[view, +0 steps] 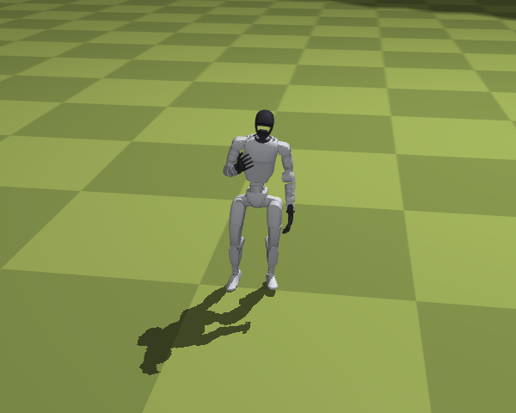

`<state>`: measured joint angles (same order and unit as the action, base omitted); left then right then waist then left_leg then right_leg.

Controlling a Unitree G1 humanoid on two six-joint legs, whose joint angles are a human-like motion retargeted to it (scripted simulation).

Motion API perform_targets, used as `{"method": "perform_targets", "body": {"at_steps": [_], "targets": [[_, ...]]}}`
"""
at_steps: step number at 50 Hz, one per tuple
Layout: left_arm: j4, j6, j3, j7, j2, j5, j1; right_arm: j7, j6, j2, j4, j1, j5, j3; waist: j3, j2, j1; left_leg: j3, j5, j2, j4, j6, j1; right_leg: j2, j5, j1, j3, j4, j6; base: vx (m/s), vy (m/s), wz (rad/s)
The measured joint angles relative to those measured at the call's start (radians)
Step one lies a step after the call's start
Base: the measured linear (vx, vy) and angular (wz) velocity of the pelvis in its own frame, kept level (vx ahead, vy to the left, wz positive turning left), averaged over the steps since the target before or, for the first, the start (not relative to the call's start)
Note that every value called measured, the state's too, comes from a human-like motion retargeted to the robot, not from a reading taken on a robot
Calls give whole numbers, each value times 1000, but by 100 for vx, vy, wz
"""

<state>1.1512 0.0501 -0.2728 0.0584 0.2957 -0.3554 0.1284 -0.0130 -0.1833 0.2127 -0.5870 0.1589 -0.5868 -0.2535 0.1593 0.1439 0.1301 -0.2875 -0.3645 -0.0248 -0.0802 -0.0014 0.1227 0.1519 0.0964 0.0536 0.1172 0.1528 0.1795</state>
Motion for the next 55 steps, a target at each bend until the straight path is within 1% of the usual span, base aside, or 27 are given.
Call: {"method": "perform_targets", "body": {"at_steps": [3, 8, 10, 12, 15, 19, 21, 23, 24, 25, 28, 29, 30, 32, 35, 39, 42, 44, 45, 47, 50, 53, 55], "targets": [[34, -5, -37, 10, 1, 30, 19, 12, -7, -4, 0, -15, -4, 1, 6, -20, 4, 13, 2, 22, -1, 0, 8, -12, -33, -53, -7, 117, -10, 8, 12, 13], [75, -4, -84, 20, 10, 86, 63, 33, -5, -12, 1, -38, 0, 4, 10, -52, 17, 27, 2, 58, 0, 5, 18, -13, -111, -209, 31, 408, -23, 9, 10, 7], [77, 0, -91, 15, 17, 103, 83, 35, 0, -15, 1, -42, -3, 6, 18, -58, 20, 33, 1, 64, -1, 6, 24, -1, -114, -259, 65, 491, -32, 12, 7, 14], [70, 2, -92, 9, 26, 115, 101, 34, 1, -16, 1, -45, -9, 7, 31, -61, 20, 41, 2, 65, -3, 4, 33, 10, -83, -287, 99, 509, -47, 13, 5, 23], [49, -4, -90, 4, 41, 114, 122, 32, 0, -18, 3, -48, -16, 3, 51, -56, 13, 60, 7, 55, -9, 1, 46, 15, -67, -294, 135, 416, -60, 15, 2, 33], [13, -15, -94, -1, 65, 81, 142, 16, 0, -16, 7, -46, -24, -1, 84, -27, -7, 94, 8, 12, -17, -5, 71, 20, -136, -248, 177, 103, -52, 20, -2, 45], [2, -16, -97, -10, 77, 62, 153, 0, 8, -15, 9, -40, -20, 0, 107, -9, -20, 117, 3, -14, -16, -9, 95, 23, -182, -217, 192, -67, -27, 26, -5, 56], [0, -17, -95, -16, 89, 57, 165, -8, 17, -17, 10, -33, 3, 2, 127, 7, -30, 139, -5, -32, -8, -11, 125, 20, -224, -202, 191, -199, 15, 30, -7, 51], [5, -20, -91, -15, 92, 64, 170, -5, 21, -20, 10, -31, 22, 2, 132, 11, -34, 149, -8, -36, -2, -12, 139, 17, -225, -212, 183, -228, 42, 32, -8, 45], [11, -23, -87, -12, 95, 74, 175, 1, 23, -23, 10, -30, 43, 2, 137, 14, -38, 159, -11, -37, 4, -13, 152, 13, -218, -228, 173, -240, 72, 32, -18, 30], [33, -39, -68, 2, 102, 114, 181, 31, 20, -36, 8, -34, 102, -1, 125, 1, -34, 162, -18, 10, 14, -46, 173, -67, -157, -287, 116, -240, 82, 36, -30, 20], [38, -43, -62, 5, 101, 120, 180, 38, 18, -37, 7, -37, 115, 1, 120, -4, -38, 172, -18, 17, 15, -50, 179, -84, -151, -292, 90, -240, 82, 42, -20, 47], [42, -47, -56, 8, 99, 125, 179, 44, 18, -36, 7, -40, 126, 4, 115, -8, -43, 186, -17, 22, 16, -51, 185, -96, -152, -294, 62, -240, 82, 45, -14, 66], [44, -52, -41, 8, 89, 117, 174, 52, 19, -29, 9, -40, 142, 15, 107, -13, -59, 225, -5, 18, 11, -45, 194, -101, -196, -280, 12, -240, 82, 48, -10, 81], [21, -53, -18, 1, 70, 93, 137, 51, 20, -13, 7, -60, 150, 27, 89, -24, -77, 287, 40, 0, -12, -28, 204, -65, -222, -241, 18, -240, 82, 50, -4, 84], [-34, -54, 11, -3, 38, 46, 59, 35, 12, 19, 8, -82, 136, 37, 69, -32, -94, 357, 155, -26, -104, -5, 185, -4, -167, -168, 53, -240, 82, 52, -10, 79], [-72, -48, 24, 12, 18, 12, -7, 23, 5, 47, 14, -91, 115, 43, 54, -21, -93, 358, 236, -52, -256, 16, 119, 37, -135, -115, 69, -240, 82, 51, -21, 59], [-85, -38, 28, 27, 7, -4, -50, 13, 3, 66, 15, -97, 98, 50, 40, -7, -90, 322, 258, -68, -399, 40, 40, 67, -116, -92, 82, -232, 82, 47, -21, 55], [-89, -33, 29, 35, 1, -11, -71, 8, 3, 75, 15, -99, 90, 54, 32, 0, -89, 298, 260, -74, -474, 55, -5, 82, -105, -84, 89, -224, 82, 44, -18, 54], [-88, -20, 29, 49, -9, -20, -104, 0, 3, 94, 16, -96, 74, 67, 19, 8, -82, 237, 231, -74, -599, 89, -94, 105, -80, -79, 99, -200, 80, 42, -17, 44], [-77, -3, 25, 73, -23, -25, -145, -8, 3, 115, 20, -84, 61, 87, 12, 10, -54, 162, 148, -67, -697, 129, -197, 112, -46, -75, 101, -161, 64, 38, -16, 10], [-62, 11, 17, 96, -35, -18, -180, -9, 4, 123, 28, -66, 66, 103, 19, 8, -8, 132, 78, -90, -650, 143, -257, 107, -18, -66, 90, -131, 45, 35, -12, -27], [-56, 19, 10, 108, -43, -9, -200, -9, 6, 123, 34, -50, 79, 113, 29, 4, 27, 121, 60, -106, -562, 145, -282, 97, -2, -56, 79, -117, 34, 34, -9, -45]]}}
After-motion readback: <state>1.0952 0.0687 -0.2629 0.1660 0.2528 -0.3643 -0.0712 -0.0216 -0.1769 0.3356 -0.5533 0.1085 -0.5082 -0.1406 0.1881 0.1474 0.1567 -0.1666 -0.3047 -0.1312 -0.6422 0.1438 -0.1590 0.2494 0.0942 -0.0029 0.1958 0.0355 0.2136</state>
